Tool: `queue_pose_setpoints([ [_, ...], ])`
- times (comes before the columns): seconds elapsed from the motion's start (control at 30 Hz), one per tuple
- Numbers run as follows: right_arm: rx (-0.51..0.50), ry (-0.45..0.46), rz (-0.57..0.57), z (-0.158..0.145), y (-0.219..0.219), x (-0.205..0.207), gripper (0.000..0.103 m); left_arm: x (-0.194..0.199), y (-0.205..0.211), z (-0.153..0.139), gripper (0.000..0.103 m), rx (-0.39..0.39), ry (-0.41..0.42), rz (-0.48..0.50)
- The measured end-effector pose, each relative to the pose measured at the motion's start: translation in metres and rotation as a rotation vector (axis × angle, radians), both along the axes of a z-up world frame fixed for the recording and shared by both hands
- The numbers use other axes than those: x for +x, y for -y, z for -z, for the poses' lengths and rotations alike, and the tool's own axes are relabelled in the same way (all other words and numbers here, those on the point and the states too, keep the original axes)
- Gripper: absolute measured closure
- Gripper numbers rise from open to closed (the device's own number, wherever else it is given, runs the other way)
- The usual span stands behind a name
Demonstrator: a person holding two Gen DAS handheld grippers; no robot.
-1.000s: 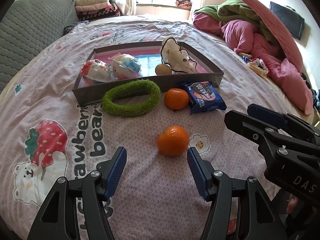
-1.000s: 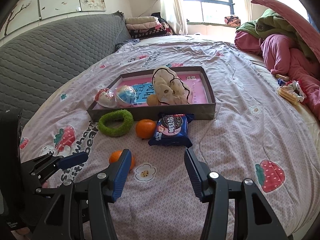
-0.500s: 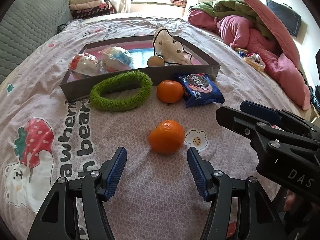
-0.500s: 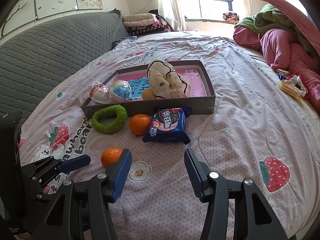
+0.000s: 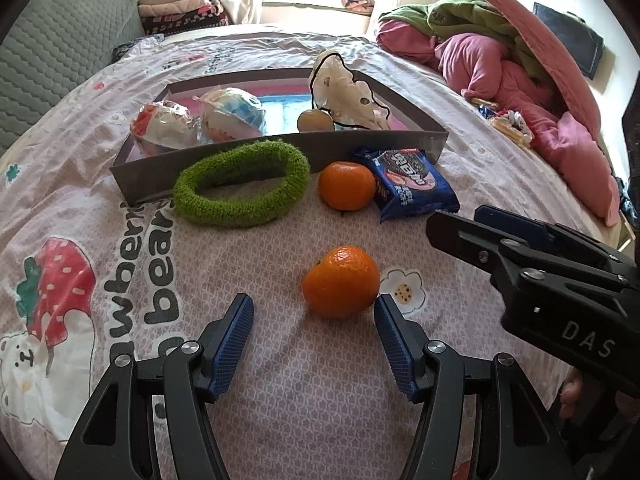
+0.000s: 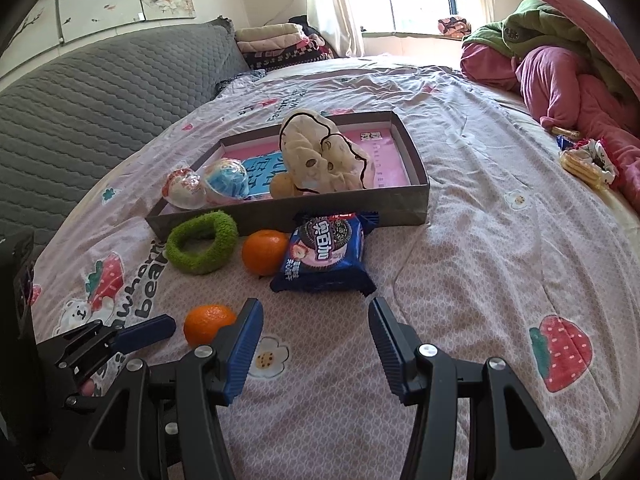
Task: Organize objects
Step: 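Lower the left tool over the orange while the right tool reaches the blue cookie packet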
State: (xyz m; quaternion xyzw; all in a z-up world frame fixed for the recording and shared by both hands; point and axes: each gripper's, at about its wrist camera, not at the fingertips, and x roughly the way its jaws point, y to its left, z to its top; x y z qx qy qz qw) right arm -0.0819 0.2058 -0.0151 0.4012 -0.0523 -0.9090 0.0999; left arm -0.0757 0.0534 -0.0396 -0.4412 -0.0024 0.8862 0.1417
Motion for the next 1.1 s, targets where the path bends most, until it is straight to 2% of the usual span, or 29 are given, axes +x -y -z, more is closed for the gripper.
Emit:
queue_pose_setpoints([
  [0.13, -0.003, 0.001, 0.003, 0.002, 0.001, -0.008, 0.043, -0.003, -0.001, 0.001, 0.038, 0.010, 0.000, 0.008],
  [0.53, 0.014, 0.014, 0.019, 0.008, 0.004, -0.026, 0.037, -0.011, -0.002, 0.004, 0.036, 0.017, -0.002, 0.020],
  [0.93, 0.103, 0.015, 0.011, 0.019, 0.007, -0.045, 0.034, -0.020, -0.003, 0.006, 0.035, 0.033, 0.002, 0.024],
  [1.1, 0.097, 0.027, 0.005, 0.022, 0.006, -0.052, 0.034, -0.023, -0.003, 0.007, 0.035, 0.032, 0.003, 0.022],
])
